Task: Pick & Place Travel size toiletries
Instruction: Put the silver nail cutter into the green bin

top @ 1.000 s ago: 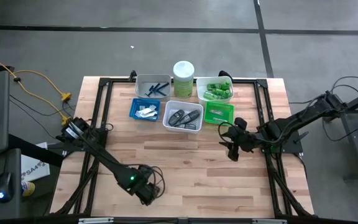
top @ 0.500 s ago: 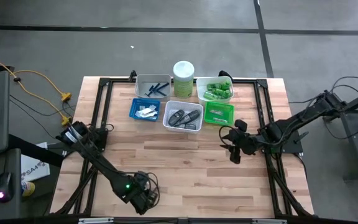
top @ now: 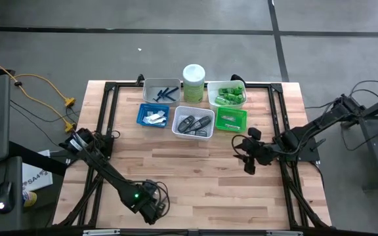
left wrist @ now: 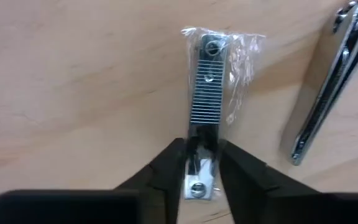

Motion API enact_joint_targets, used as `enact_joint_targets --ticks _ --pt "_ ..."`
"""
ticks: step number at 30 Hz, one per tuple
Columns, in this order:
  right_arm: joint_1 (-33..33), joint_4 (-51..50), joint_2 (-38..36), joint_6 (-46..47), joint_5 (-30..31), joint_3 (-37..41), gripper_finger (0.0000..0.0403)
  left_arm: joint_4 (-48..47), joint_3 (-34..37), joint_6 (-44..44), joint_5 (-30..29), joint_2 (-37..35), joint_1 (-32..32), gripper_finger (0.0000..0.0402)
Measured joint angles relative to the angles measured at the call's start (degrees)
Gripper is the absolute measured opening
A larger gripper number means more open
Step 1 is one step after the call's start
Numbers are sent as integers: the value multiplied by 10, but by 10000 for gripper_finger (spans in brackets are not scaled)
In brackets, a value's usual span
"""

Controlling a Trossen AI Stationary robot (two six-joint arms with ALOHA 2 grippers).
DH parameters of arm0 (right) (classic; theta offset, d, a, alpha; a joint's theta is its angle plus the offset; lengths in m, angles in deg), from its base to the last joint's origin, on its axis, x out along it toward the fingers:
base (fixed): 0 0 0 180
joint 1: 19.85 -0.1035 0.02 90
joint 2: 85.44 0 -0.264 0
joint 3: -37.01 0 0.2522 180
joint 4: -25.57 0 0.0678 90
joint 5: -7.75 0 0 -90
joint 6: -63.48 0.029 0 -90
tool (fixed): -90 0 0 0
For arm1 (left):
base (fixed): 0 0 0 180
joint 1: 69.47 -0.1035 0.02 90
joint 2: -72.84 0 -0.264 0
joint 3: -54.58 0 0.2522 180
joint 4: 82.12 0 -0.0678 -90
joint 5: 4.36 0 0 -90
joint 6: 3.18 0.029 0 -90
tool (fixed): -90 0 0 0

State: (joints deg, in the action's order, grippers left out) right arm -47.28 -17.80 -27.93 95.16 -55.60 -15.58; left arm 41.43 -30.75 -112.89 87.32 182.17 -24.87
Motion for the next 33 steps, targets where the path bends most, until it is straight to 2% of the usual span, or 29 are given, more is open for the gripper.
enact_joint_targets --ticks 4,10,13,17,23,25,29,33 --pt "-8 1 0 0 0 0 164 -2 1 26 1 0 0 53" --pt "-20 32 8 -3 2 5 164 -3 0 131 -56 -1 2 53" --pt "-28 89 22 -26 -1 22 164 -14 1 174 -127 -5 1 53" --pt "-39 211 56 -79 -2 53 164 -39 -17 274 -256 -1 -1 53" --pt "-46 429 138 -156 0 81 164 -12 -38 445 -448 -3 -19 53" --pt "-46 487 175 -187 1 83 164 34 -42 518 -485 -4 -33 53" --pt "-46 634 260 -267 -2 83 164 149 -42 687 -488 -4 -70 53" --pt "-45 741 330 -314 -12 83 164 244 -42 802 -464 -4 -106 53"
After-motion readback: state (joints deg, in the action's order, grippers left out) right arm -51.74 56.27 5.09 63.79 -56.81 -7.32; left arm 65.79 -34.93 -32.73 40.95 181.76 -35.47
